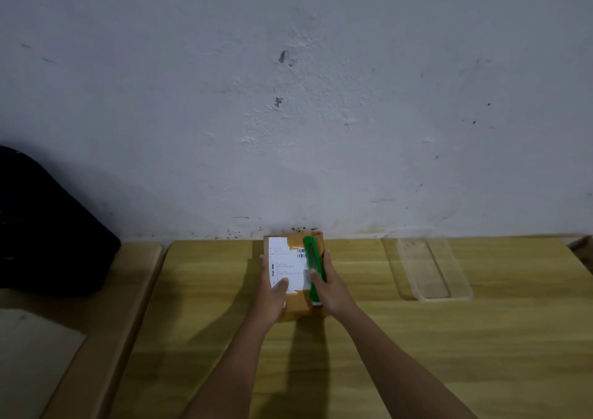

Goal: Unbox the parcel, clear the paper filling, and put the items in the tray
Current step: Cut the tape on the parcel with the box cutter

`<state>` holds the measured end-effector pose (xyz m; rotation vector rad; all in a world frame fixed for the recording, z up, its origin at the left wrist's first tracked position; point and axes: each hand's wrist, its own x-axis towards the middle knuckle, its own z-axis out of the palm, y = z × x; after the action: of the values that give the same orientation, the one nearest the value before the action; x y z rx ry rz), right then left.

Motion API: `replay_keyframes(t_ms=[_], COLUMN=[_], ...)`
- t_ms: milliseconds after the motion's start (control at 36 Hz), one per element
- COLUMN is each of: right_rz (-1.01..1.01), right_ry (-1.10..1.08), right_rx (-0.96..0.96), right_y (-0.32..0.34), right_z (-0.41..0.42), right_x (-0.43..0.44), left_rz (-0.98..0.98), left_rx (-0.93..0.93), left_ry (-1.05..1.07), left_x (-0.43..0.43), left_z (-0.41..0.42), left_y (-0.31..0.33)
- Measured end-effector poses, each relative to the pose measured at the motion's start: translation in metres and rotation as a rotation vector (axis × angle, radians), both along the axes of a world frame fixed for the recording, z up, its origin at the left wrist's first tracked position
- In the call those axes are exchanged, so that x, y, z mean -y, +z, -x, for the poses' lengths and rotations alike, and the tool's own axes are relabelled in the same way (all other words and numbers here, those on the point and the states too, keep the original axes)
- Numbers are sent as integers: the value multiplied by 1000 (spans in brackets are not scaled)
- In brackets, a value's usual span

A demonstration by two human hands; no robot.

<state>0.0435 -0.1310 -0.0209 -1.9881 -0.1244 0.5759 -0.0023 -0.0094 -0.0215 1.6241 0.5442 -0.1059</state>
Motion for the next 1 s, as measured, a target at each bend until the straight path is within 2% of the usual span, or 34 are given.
replay_keyframes(t_ms=[222, 417, 583, 722, 778, 861, 1000], right_rz=[34, 37, 99, 205, 231, 215, 87], right_ry=[109, 162, 161, 195, 211, 198, 115], right_rx=[-13, 27, 65, 123, 154, 187, 182], right_y=[3, 4, 3, 6, 6, 7, 13], right_z=[34, 78, 116, 127, 126, 121, 107], right_x=[50, 114, 171, 200, 206, 211, 215], left_rz=[-37, 0, -99, -475, -545, -462, -407], left_rx=[-77, -34, -43, -110, -145, -210, -224], left_ry=[35, 105, 93, 351, 496, 600, 593], left_x=[44, 113, 166, 199, 216, 242, 256], left_z=[43, 93, 136, 172, 182, 184, 168], left_y=[-1, 3, 8, -1, -8, -17, -20])
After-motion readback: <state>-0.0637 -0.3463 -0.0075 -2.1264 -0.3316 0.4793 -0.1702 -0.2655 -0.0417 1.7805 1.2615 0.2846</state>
